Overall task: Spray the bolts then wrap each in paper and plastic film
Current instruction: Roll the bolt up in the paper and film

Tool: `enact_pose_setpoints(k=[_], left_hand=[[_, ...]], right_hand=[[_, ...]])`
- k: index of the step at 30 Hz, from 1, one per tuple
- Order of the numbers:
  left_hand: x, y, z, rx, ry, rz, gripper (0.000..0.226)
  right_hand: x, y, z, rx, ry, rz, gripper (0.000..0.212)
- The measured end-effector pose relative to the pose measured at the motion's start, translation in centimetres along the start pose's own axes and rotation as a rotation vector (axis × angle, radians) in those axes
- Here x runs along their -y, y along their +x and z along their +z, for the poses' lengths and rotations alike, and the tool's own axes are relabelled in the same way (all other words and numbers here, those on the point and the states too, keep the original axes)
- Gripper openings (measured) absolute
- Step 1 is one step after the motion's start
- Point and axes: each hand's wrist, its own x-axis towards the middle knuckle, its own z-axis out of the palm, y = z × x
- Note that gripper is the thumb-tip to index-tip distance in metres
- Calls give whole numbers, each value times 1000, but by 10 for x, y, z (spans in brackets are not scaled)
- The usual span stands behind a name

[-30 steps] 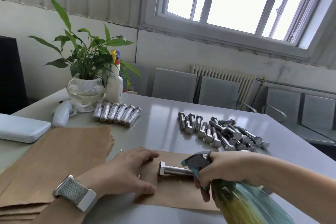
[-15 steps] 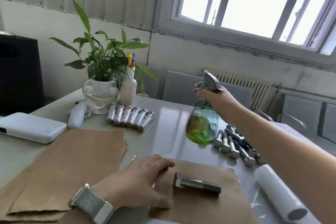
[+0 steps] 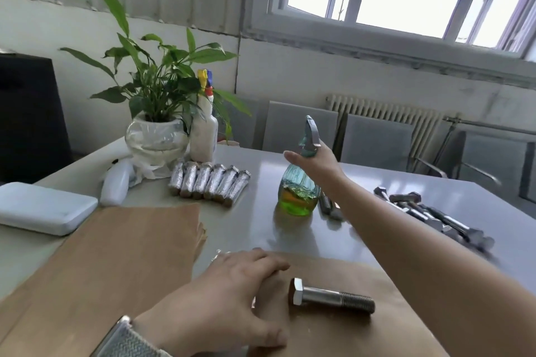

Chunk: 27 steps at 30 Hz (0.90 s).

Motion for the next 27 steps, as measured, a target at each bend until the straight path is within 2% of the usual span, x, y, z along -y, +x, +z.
enact_pose_setpoints(k=[3, 5, 7, 11, 13, 14, 15, 16, 17, 20, 23, 27], left_hand=[[-2, -2, -1, 1, 0, 16, 86], [-3, -4, 0, -32, 13, 30, 82], [-5, -4, 2, -70, 13, 27, 75], [-8, -2, 3, -137, -24, 22, 62], [-11, -1, 4, -175, -54, 35, 51], [-12, 0, 4, -185, -87, 38, 45], [-14, 0, 4, -191, -120, 43, 39], [-16, -1, 4, -198, -145, 50, 34], [-17, -1, 4, -207, -164, 58, 29], [-20, -5, 3, -220, -202, 75, 17], [-25, -7, -1, -198, -233, 115, 34], [-31, -9, -6, -119, -169, 148, 66]], right_hand=[[5, -22, -28, 85, 100, 23, 87], [10, -57, -56, 78, 21, -61, 91], [14, -108, -85, 125, -197, -239, 76], [12, -202, -113, 607, -680, -426, 30], [-1, -232, -121, 647, -1029, -731, 13], [-4, -244, -124, 606, -1158, -796, 20], [-6, -251, -128, 567, -1199, -806, 38], [-10, -256, -132, 543, -1199, -811, 51], [-12, -256, -131, 511, -1177, -829, 54], [-14, -258, -124, 429, -1113, -869, 24], [-12, -259, -117, 352, -1085, -785, 11], [-4, -253, -114, 345, -1026, -630, 19]])
